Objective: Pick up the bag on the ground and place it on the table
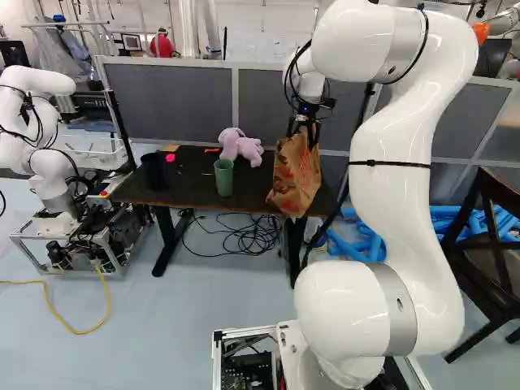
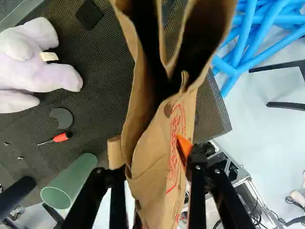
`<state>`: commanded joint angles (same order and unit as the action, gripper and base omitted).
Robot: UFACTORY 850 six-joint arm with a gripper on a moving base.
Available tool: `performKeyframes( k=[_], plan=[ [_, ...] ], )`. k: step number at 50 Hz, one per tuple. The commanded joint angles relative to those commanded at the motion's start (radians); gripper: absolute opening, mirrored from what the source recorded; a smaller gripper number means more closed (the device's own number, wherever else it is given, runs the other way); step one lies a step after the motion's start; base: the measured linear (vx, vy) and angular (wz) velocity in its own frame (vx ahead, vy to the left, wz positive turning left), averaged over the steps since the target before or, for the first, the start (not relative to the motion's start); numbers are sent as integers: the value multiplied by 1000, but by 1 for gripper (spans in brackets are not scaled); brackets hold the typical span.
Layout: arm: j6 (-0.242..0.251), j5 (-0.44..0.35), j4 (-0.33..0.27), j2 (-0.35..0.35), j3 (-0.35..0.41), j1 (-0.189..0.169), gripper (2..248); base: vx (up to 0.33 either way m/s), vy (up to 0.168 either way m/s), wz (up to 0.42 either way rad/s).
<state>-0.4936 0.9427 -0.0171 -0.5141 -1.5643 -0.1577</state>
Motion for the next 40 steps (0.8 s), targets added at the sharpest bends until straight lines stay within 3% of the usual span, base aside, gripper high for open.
performKeyframes(
  k=[1,2,6,7,11,12,16,17,40],
  plan=[
    [0,0,0,0,0,0,111,0,0,0],
    [0,0,0,0,0,0,146,0,0,0],
    [0,0,0,0,0,0,146,0,0,0],
    [0,0,0,0,0,0,183,0,0,0],
    [0,0,0,0,0,0,183,0,0,0],
    [0,0,0,0,0,0,219,0,0,0],
    [0,0,0,1,0,0,219,0,0,0],
    [0,0,0,3,0,0,246,0,0,0],
    [0,9,0,57,6,0,247,0,0,0]
  ],
)
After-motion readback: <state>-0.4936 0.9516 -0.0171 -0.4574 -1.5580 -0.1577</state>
